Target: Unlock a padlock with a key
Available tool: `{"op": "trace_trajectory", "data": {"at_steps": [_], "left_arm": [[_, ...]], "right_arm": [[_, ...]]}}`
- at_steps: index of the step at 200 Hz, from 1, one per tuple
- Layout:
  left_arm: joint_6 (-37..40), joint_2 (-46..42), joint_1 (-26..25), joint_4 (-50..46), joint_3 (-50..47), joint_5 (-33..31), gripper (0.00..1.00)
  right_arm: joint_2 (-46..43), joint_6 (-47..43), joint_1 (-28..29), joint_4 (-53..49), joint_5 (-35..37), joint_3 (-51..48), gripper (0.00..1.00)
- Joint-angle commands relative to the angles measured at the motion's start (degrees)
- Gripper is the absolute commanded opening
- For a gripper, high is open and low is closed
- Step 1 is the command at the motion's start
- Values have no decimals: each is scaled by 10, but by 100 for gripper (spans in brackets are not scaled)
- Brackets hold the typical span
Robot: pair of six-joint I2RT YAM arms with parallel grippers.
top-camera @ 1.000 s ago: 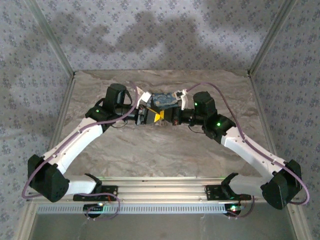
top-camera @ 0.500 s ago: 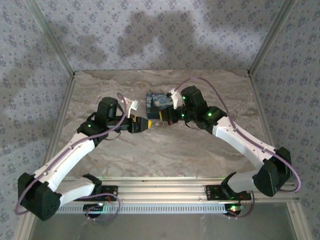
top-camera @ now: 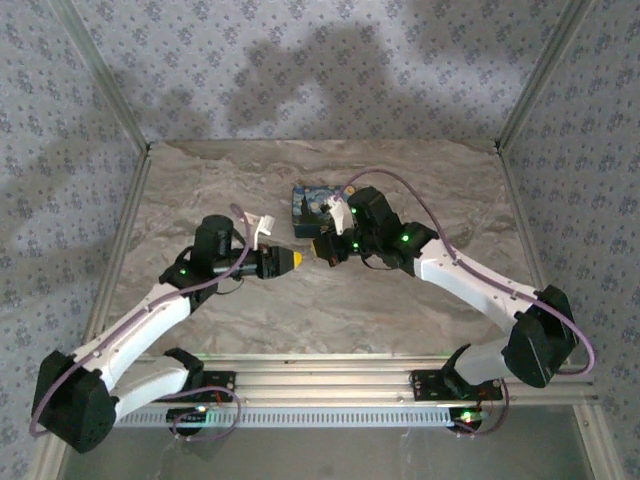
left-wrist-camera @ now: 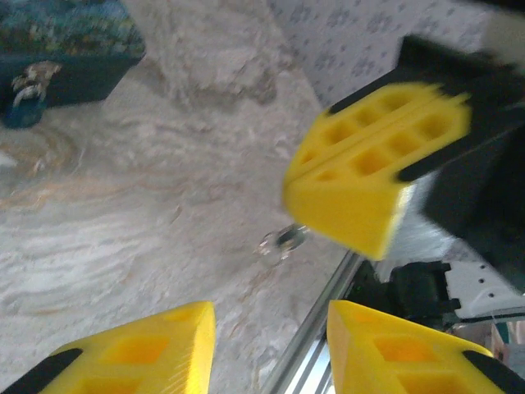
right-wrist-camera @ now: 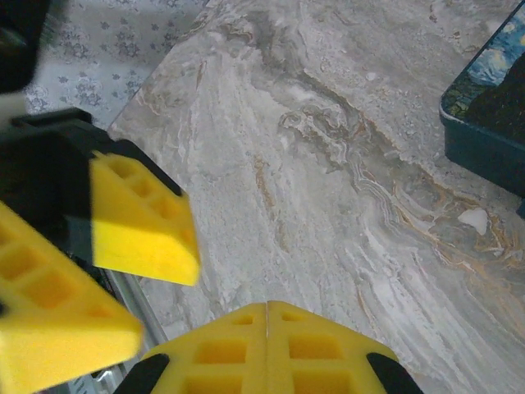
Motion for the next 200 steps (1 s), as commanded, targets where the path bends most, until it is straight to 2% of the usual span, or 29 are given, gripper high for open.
{"op": "trace_trajectory", "data": {"at_steps": [1, 53, 121, 159, 200], "left_arm": [[-33, -25, 4, 90, -20, 17, 40], [-78, -32, -1, 158, -55, 35, 34], [-89, -31, -18, 224, -83, 50, 38], [-134, 16, -18, 327, -105, 61, 37], [-171, 60, -23, 396, -99, 70, 35]], "right_arm": [[-2, 6, 6, 23, -21, -7, 0], [-21, 33, 27, 57, -36, -48, 0], [-65, 83, 19, 124, -78, -112, 0], [-75, 118, -2, 151, -109, -118, 0], [-88, 132, -16, 174, -130, -126, 0]]}}
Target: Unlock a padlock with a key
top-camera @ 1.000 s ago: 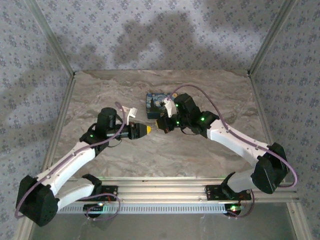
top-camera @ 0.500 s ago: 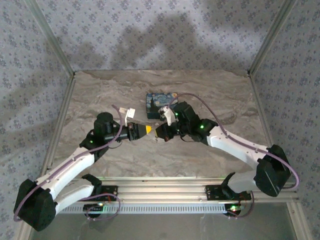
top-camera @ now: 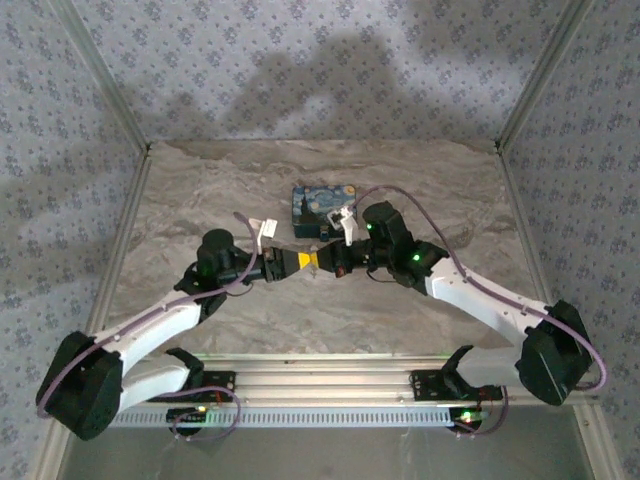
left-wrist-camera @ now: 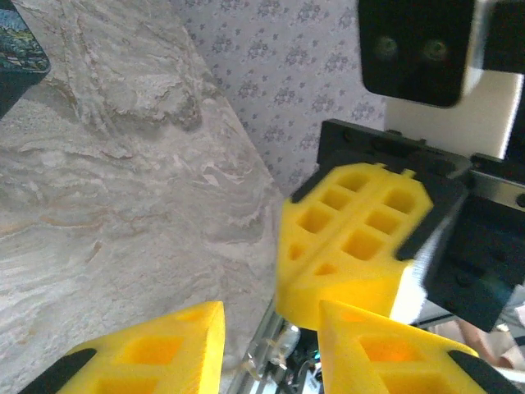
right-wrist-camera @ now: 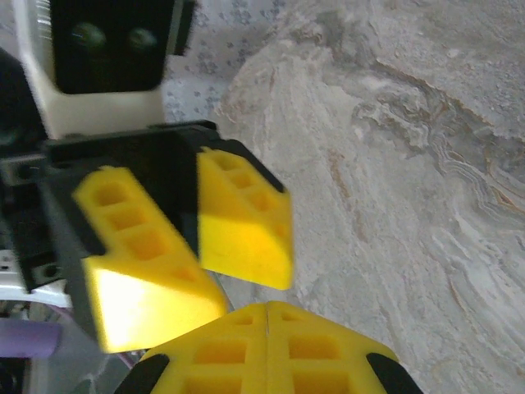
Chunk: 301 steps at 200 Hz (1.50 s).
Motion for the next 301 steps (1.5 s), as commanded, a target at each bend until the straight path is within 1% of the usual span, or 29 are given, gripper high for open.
{"op": "trace_trajectory", "data": {"at_steps": [1, 22, 50, 106, 122, 167, 191, 200, 213, 237, 288, 294, 301], "left_arm": [[-28, 7, -7, 85, 7, 18, 35], [-22, 0, -13, 68, 9, 16, 35], [-30, -10, -13, 72, 0, 13, 34], [-64, 1, -15, 138, -14, 20, 35], [-74, 10, -18, 155, -15, 22, 35], [-83, 38, -31, 177, 1, 30, 33], [-80, 41, -37, 174, 4, 31, 32], [-79, 40, -37, 173, 3, 32, 30], [-77, 37, -38, 171, 2, 33, 23], [-65, 28, -38, 152, 2, 31, 0], [-22, -19, -37, 53, 3, 4, 0], [-19, -25, -37, 44, 1, -1, 5], [-16, -33, -37, 37, -1, -6, 14]], "right_arm": [[-19, 20, -6, 33, -29, -5, 0], [-19, 32, -13, 56, -37, -17, 0], [-20, 54, -24, 93, -48, -28, 0], [-32, 69, -31, 116, -45, -37, 0], [-35, 89, -33, 127, -45, -41, 0], [-39, 104, -32, 152, -43, -52, 0], [-40, 111, -31, 163, -40, -58, 0], [-41, 113, -32, 167, -39, -59, 0], [-41, 115, -31, 170, -38, -61, 0], [-42, 115, -29, 169, -36, -64, 0], [-49, 116, -26, 169, -30, -74, 0], [-49, 117, -25, 169, -29, -74, 0], [-50, 117, -24, 170, -29, -75, 0]]}}
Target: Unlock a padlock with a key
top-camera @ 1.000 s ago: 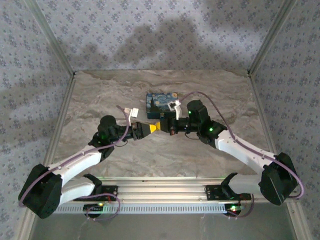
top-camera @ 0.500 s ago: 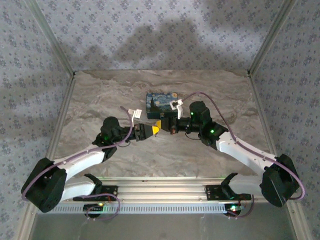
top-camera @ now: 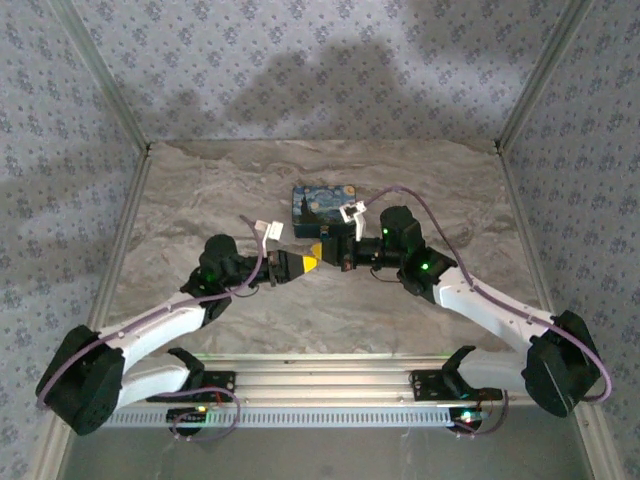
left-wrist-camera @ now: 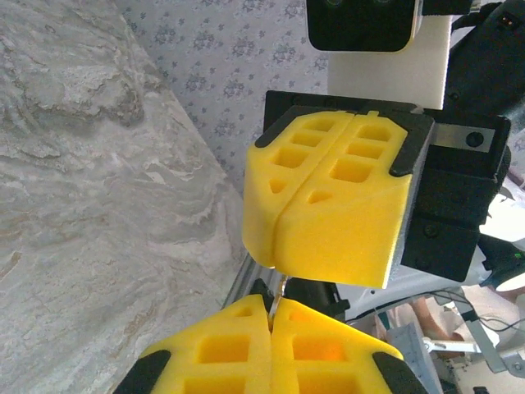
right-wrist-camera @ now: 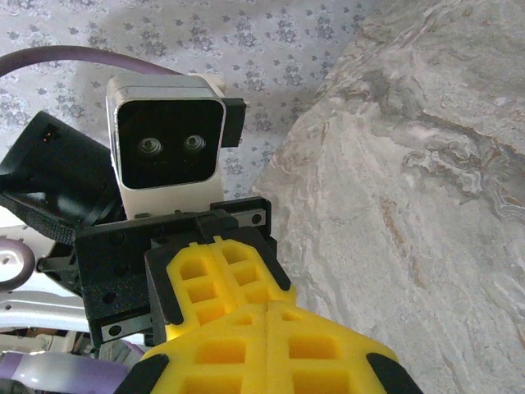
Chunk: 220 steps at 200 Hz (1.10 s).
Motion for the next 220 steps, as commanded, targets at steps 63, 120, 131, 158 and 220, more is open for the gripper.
{"op": "trace_trajectory", "data": {"at_steps": [63, 120, 131, 158, 220], "left_arm": [[28, -42, -1, -30, 11, -3, 23], [21, -41, -1, -19, 12, 1, 23], [20, -41, 0, -17, 13, 3, 17], [20, -46, 0, -21, 9, 2, 0], [25, -70, -1, -40, 3, -8, 12]], "right_arm": [[-14, 5, 14, 11, 17, -4, 0], [-16, 4, 26, 12, 24, -3, 0], [-17, 4, 27, 12, 26, -3, 0], [-19, 2, 28, 9, 29, -3, 0], [-23, 5, 30, 13, 33, -6, 0]]}}
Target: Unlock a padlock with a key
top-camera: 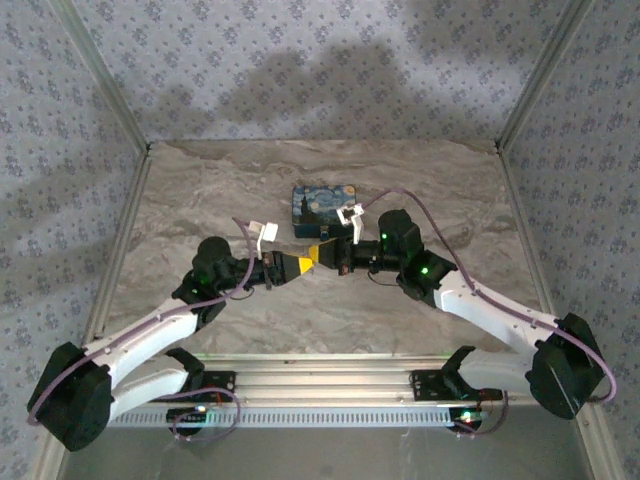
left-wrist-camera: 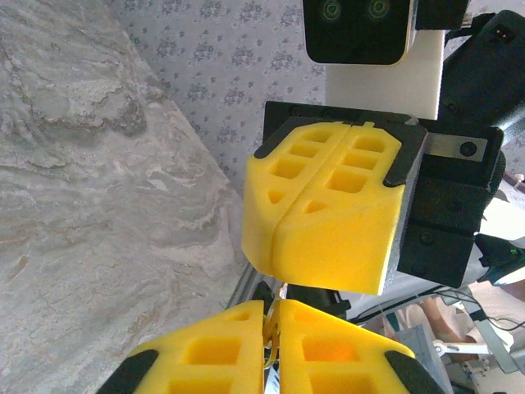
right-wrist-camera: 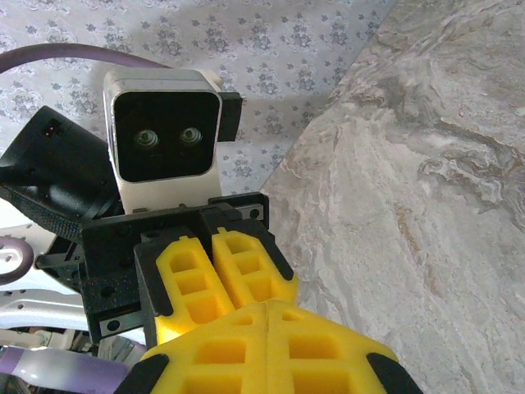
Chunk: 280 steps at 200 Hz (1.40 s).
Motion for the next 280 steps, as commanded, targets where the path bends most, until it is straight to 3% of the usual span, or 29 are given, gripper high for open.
{"op": "trace_trajectory", "data": {"at_steps": [1, 56, 96, 138, 151, 181, 217, 280], "left_arm": [[8, -18, -1, 6, 3, 2, 12], [12, -16, -1, 1, 7, 6, 0], [33, -22, -1, -39, 10, -1, 0], [98, -54, 0, -225, 19, -74, 0], [119, -74, 0, -288, 18, -107, 0], [141, -128, 1, -370, -15, -181, 0], [143, -182, 2, -434, -52, -244, 0], [161, -206, 14, -475, -67, -253, 0]], "right_arm": [[-10, 5, 3, 5, 9, -5, 0], [-9, 2, 6, 8, 17, -9, 0], [-9, -1, 6, -18, 43, -6, 0], [-13, -16, 7, -91, 132, -18, 47], [-1, -15, 7, -97, 154, -25, 55], [51, -8, 12, -135, 210, -15, 60], [137, -4, 42, -199, 336, 19, 62], [298, 8, 94, -254, 491, 142, 69]]}}
